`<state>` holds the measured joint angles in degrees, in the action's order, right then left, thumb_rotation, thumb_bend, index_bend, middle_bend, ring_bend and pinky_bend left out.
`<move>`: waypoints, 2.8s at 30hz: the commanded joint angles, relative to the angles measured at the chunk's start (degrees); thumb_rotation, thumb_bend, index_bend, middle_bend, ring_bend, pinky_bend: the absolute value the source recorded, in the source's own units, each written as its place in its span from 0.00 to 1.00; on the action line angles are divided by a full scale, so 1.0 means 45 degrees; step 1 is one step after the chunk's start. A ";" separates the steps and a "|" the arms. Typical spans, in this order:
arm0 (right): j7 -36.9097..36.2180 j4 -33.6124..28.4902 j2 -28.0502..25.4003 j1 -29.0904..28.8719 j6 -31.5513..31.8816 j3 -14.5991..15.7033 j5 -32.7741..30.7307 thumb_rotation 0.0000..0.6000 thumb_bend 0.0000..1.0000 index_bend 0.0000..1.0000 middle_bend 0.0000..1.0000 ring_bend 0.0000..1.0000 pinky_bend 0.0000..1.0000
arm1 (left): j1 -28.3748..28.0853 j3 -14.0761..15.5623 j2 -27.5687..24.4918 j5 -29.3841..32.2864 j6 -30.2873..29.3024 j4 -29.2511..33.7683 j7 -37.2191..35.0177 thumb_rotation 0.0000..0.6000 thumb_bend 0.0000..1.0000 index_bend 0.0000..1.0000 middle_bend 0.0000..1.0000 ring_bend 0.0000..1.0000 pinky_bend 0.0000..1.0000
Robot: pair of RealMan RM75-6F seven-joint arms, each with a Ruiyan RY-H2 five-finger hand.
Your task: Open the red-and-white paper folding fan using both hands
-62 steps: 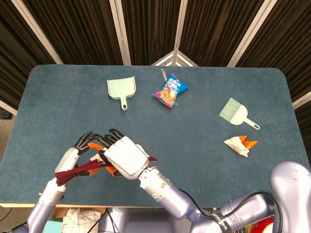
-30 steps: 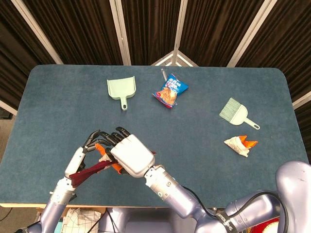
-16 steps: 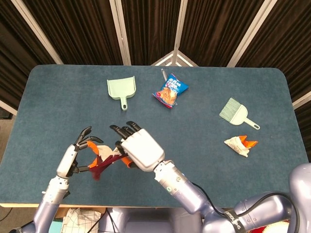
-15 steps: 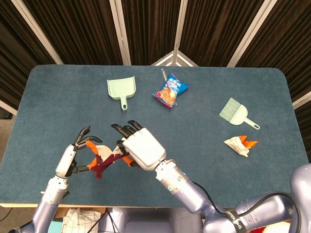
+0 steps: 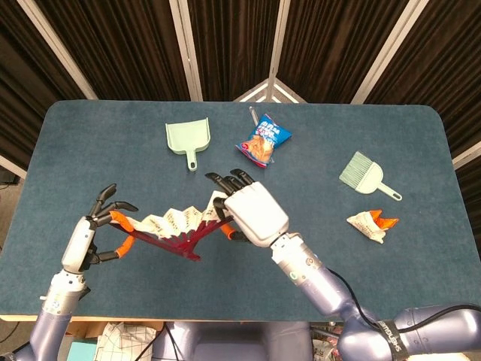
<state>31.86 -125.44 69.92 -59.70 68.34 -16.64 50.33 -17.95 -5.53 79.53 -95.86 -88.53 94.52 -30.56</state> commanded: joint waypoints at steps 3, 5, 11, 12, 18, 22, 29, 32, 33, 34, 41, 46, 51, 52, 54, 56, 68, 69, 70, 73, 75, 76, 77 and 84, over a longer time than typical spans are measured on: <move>-0.1308 0.0232 -0.0836 0.0787 -0.0390 0.0215 0.0980 1.00 0.49 0.73 0.15 0.25 0.17 | -0.0123 -0.0320 -0.0080 -0.0139 -0.0190 -0.0295 0.0693 1.00 0.59 0.68 0.33 0.00 0.09; -0.1853 0.0321 -0.1120 0.1062 -0.0560 0.0302 0.1392 1.00 0.49 0.73 0.15 0.25 0.17 | -0.0247 -0.0442 -0.0028 -0.0160 -0.0135 -0.0533 0.1125 1.00 0.59 0.68 0.33 0.00 0.09; -0.3422 0.0671 -0.1663 0.1753 -0.0905 0.0497 0.2567 1.00 0.49 0.73 0.15 0.25 0.17 | -0.0673 -0.0673 0.0216 -0.0573 -0.0088 -0.1106 0.2127 1.00 0.58 0.68 0.33 0.00 0.09; -0.3552 0.0779 -0.1754 0.1832 -0.0963 0.0548 0.2737 1.00 0.49 0.73 0.15 0.25 0.17 | -0.0724 -0.0702 0.0246 -0.0621 -0.0091 -0.1137 0.2260 1.00 0.58 0.68 0.33 0.00 0.09; -0.4088 0.1473 -0.2094 0.2304 -0.1053 0.0814 0.3613 1.00 0.49 0.73 0.15 0.25 0.17 | -0.0885 -0.0861 0.0504 -0.0926 -0.0369 -0.1330 0.3471 1.00 0.58 0.68 0.33 0.00 0.09; -0.4324 0.1837 -0.2210 0.2567 -0.1045 0.0957 0.4066 1.00 0.49 0.73 0.15 0.25 0.17 | -0.0876 -0.0916 0.0757 -0.1072 -0.0711 -0.1571 0.4004 1.00 0.58 0.68 0.33 0.00 0.09; -0.4350 0.2383 -0.2373 0.2948 -0.0983 0.1164 0.4573 1.00 0.50 0.73 0.15 0.25 0.17 | -0.0911 -0.0901 0.1275 -0.1371 -0.1220 -0.2320 0.4549 1.00 0.58 0.68 0.33 0.00 0.09; -0.4319 0.2604 -0.2397 0.3115 -0.0943 0.1263 0.4739 1.00 0.50 0.73 0.15 0.25 0.17 | -0.0915 -0.0905 0.1488 -0.1499 -0.1478 -0.2760 0.4764 1.00 0.58 0.68 0.33 0.00 0.09; -0.4293 0.2684 -0.2393 0.3161 -0.0933 0.1293 0.4770 1.00 0.50 0.73 0.15 0.25 0.17 | -0.0916 -0.0900 0.1546 -0.1539 -0.1551 -0.2897 0.4818 1.00 0.58 0.68 0.33 0.00 0.09; -0.4232 0.2789 -0.2387 0.3210 -0.0923 0.1337 0.4794 1.00 0.50 0.73 0.15 0.25 0.17 | -0.0917 -0.0891 0.1606 -0.1588 -0.1631 -0.3029 0.4863 1.00 0.58 0.68 0.33 0.00 0.09; -0.4309 0.3391 -0.2062 0.3499 -0.0926 0.1520 0.4958 1.00 0.50 0.73 0.15 0.25 0.17 | -0.0984 -0.0769 0.1969 -0.1869 -0.2022 -0.3669 0.4957 1.00 0.58 0.67 0.33 0.00 0.09; -0.4560 0.3911 -0.1600 0.3668 -0.0988 0.1686 0.5206 1.00 0.50 0.73 0.15 0.25 0.17 | -0.1065 -0.0569 0.2289 -0.2122 -0.2141 -0.4049 0.5138 1.00 0.57 0.67 0.33 0.00 0.09; -0.4755 0.4601 -0.1122 0.3801 -0.1081 0.1899 0.5465 1.00 0.50 0.73 0.15 0.25 0.17 | -0.1135 -0.0555 0.2597 -0.2311 -0.2355 -0.4426 0.5529 1.00 0.57 0.66 0.33 0.00 0.09; -0.4800 0.4843 -0.0961 0.3850 -0.1062 0.1955 0.5567 1.00 0.50 0.73 0.15 0.25 0.17 | -0.1152 -0.0575 0.2677 -0.2359 -0.2452 -0.4529 0.5634 1.00 0.57 0.65 0.33 0.00 0.09; -0.4991 0.5134 -0.0740 0.3930 -0.1032 0.2003 0.5653 1.00 0.50 0.73 0.15 0.25 0.17 | -0.1185 -0.0606 0.2782 -0.2418 -0.2568 -0.4634 0.5758 1.00 0.57 0.63 0.32 0.00 0.09; -0.5222 0.5419 -0.0563 0.4010 -0.1035 0.2064 0.5748 1.00 0.50 0.73 0.15 0.25 0.17 | -0.1218 -0.0635 0.2871 -0.2448 -0.2645 -0.4721 0.5875 1.00 0.57 0.62 0.32 0.00 0.09; -0.5698 0.7304 -0.0038 0.4504 -0.1643 0.2895 0.6394 1.00 0.50 0.45 0.14 0.20 0.13 | -0.1456 -0.0226 0.3017 -0.2500 -0.2203 -0.4923 0.6364 1.00 0.54 0.43 0.24 0.00 0.08; -0.5437 0.7278 -0.0132 0.4487 -0.1829 0.2961 0.6293 1.00 0.49 0.35 0.13 0.17 0.11 | -0.1459 -0.0210 0.3005 -0.2499 -0.2200 -0.4904 0.6372 1.00 0.54 0.36 0.22 0.00 0.08; -0.5070 0.7256 -0.0241 0.4467 -0.2003 0.3021 0.6162 1.00 0.48 0.30 0.12 0.16 0.10 | -0.1462 -0.0198 0.2987 -0.2499 -0.2200 -0.4884 0.6388 1.00 0.54 0.29 0.19 0.00 0.08; -0.3421 0.7149 -0.0547 0.4369 -0.2572 0.3195 0.5490 1.00 0.45 0.18 0.09 0.13 0.09 | -0.1473 -0.0190 0.2915 -0.2532 -0.2283 -0.4774 0.6419 1.00 0.53 0.14 0.14 0.00 0.08; -0.2385 0.6990 -0.0675 0.4347 -0.2814 0.3245 0.4840 1.00 0.44 0.13 0.09 0.13 0.09 | -0.1470 -0.0222 0.2831 -0.2561 -0.2417 -0.4624 0.6407 1.00 0.53 0.11 0.13 0.00 0.08; -0.1975 0.6877 -0.0710 0.4359 -0.2892 0.3235 0.4434 1.00 0.44 0.12 0.09 0.13 0.09 | -0.1461 -0.0233 0.2760 -0.2550 -0.2449 -0.4515 0.6429 1.00 0.53 0.10 0.12 0.00 0.08; -0.1772 0.6809 -0.0731 0.4376 -0.2930 0.3225 0.4171 1.00 0.43 0.10 0.09 0.13 0.09 | -0.1450 -0.0248 0.2704 -0.2540 -0.2482 -0.4418 0.6446 1.00 0.53 0.10 0.12 0.00 0.08; 0.0209 0.6393 -0.1207 0.4409 -0.3078 0.3409 0.2368 1.00 0.40 0.00 0.08 0.13 0.09 | -0.1195 -0.0307 0.1909 -0.2391 -0.2751 -0.3666 0.6689 1.00 0.53 0.10 0.10 0.00 0.08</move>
<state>30.00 -95.55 65.72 -39.86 55.14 -1.86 63.50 -23.70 -6.85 88.80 -106.86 -100.57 77.45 -0.71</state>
